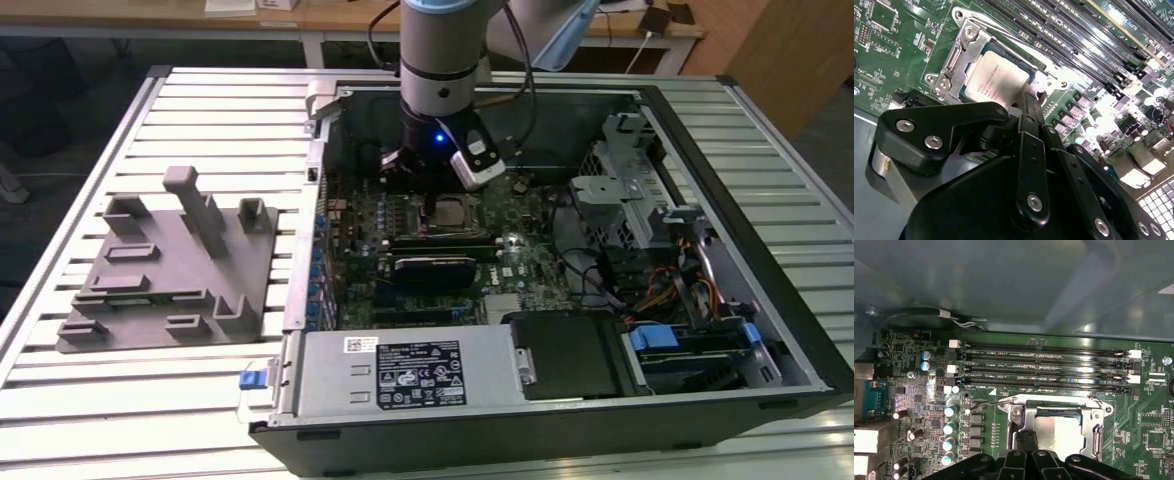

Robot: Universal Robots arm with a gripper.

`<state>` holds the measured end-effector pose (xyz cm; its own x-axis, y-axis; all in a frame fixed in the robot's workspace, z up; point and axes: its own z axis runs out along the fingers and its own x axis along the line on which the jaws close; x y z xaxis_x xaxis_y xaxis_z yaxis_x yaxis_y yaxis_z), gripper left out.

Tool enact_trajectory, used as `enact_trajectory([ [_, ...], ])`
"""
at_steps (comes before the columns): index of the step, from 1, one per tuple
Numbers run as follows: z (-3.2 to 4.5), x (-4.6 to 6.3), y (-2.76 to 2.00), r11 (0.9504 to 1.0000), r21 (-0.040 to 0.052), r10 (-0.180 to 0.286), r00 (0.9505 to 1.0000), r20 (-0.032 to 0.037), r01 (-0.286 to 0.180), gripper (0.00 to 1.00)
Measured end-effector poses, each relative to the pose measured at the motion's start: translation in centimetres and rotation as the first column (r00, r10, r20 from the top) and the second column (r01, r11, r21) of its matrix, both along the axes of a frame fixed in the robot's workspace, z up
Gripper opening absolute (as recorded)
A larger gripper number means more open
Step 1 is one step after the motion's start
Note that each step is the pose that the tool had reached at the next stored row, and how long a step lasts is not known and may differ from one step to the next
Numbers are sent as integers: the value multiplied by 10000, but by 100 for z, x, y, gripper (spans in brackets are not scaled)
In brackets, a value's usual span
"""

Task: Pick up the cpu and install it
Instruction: 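Close the cpu cover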

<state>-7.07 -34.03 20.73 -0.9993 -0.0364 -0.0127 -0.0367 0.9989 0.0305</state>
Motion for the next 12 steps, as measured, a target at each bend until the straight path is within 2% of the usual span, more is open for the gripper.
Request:
enact_trajectory([
  [12, -62, -8, 0, 10000, 0, 21, 10000, 1, -21, 11],
])
